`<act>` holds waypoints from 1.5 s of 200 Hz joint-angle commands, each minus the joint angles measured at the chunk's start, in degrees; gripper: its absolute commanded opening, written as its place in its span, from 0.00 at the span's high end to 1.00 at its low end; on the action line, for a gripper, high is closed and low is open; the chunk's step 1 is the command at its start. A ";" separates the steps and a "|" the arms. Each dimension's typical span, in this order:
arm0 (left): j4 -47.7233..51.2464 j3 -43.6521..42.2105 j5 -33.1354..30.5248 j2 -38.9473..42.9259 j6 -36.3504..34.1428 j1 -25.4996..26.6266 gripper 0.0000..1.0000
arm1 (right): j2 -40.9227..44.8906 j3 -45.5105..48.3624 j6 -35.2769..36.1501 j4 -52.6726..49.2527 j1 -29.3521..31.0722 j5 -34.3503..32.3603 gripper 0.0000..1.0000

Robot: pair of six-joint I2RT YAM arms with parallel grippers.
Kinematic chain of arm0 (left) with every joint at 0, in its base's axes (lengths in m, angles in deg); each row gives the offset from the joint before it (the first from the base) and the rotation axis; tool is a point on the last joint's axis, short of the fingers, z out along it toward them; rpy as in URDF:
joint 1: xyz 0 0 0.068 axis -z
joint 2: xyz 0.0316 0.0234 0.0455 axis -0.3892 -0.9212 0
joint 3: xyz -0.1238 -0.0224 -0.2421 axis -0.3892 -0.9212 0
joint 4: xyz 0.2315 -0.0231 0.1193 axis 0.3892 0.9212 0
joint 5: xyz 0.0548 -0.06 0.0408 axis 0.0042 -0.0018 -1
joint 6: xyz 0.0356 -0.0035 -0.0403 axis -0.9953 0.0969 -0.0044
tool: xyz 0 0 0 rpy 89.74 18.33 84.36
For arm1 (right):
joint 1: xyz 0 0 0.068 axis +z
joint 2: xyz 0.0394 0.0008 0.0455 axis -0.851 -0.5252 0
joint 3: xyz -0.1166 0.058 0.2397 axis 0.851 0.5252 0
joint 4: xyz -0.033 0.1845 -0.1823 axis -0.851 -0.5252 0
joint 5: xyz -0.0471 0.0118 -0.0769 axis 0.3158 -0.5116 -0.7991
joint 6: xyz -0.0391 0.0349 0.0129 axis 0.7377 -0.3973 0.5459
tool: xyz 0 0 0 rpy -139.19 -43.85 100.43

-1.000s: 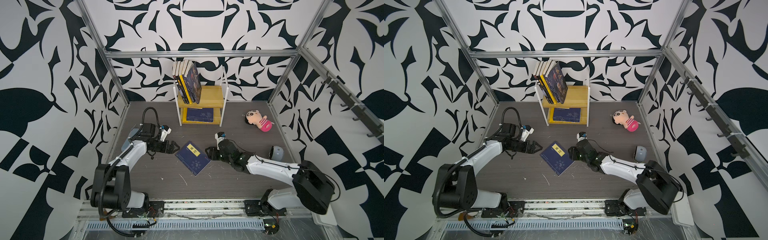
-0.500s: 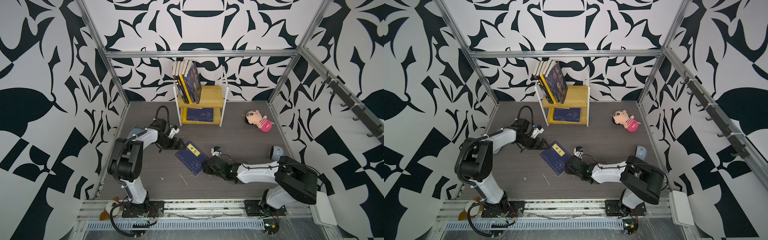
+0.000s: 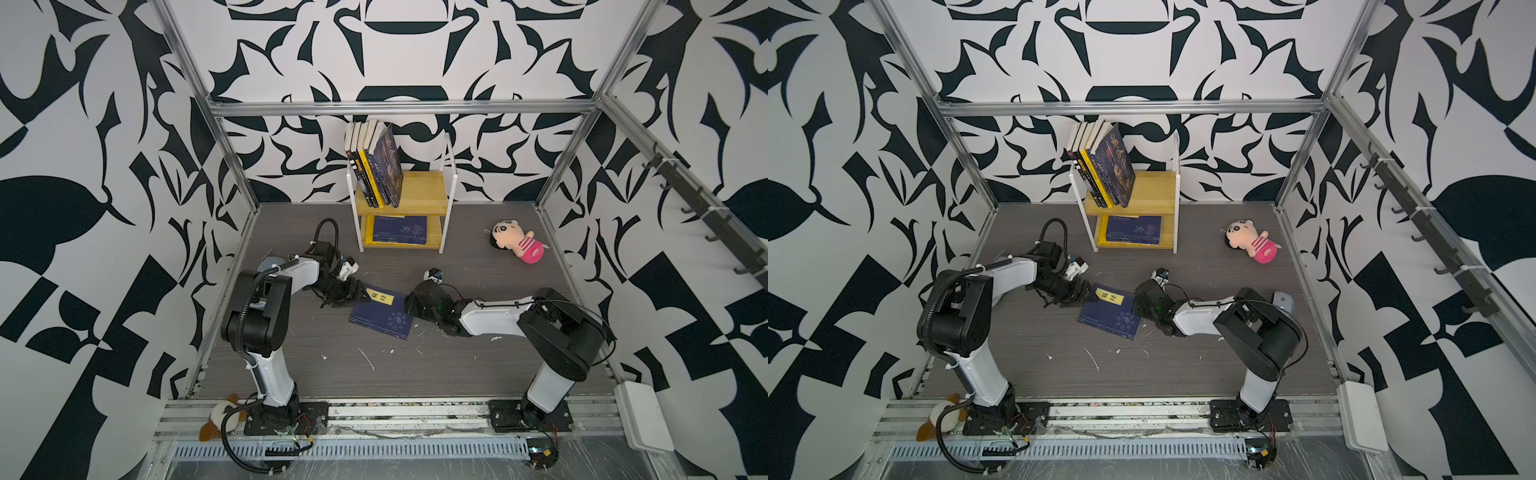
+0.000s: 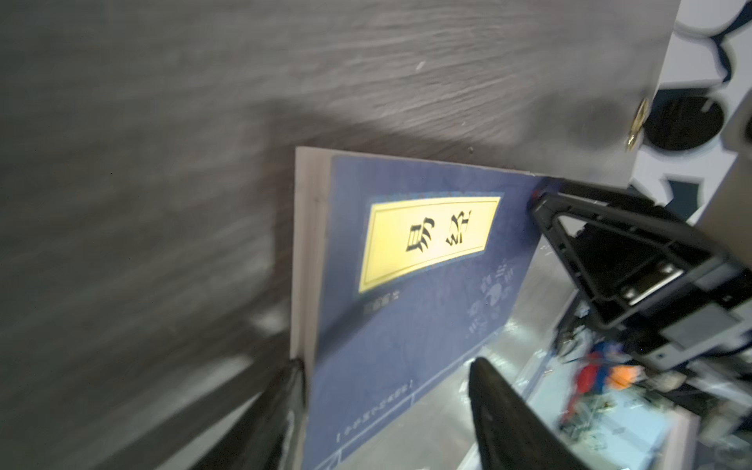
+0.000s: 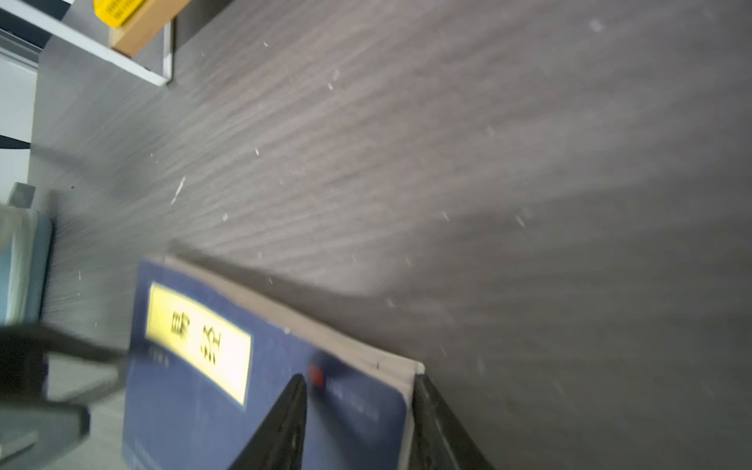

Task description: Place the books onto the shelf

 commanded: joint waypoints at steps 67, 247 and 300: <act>-4.04 -3.21 6.70 6.39 10.15 0.35 0.75 | -2.34 -0.80 1.87 -1.98 0.40 5.42 0.53; -4.78 -4.05 4.89 10.03 17.45 0.11 1.00 | 5.35 2.64 79.93 9.29 25.28 -27.11 0.36; -4.86 -4.41 5.25 10.44 17.63 0.09 1.00 | -4.94 -2.17 83.01 14.75 25.13 -28.15 0.50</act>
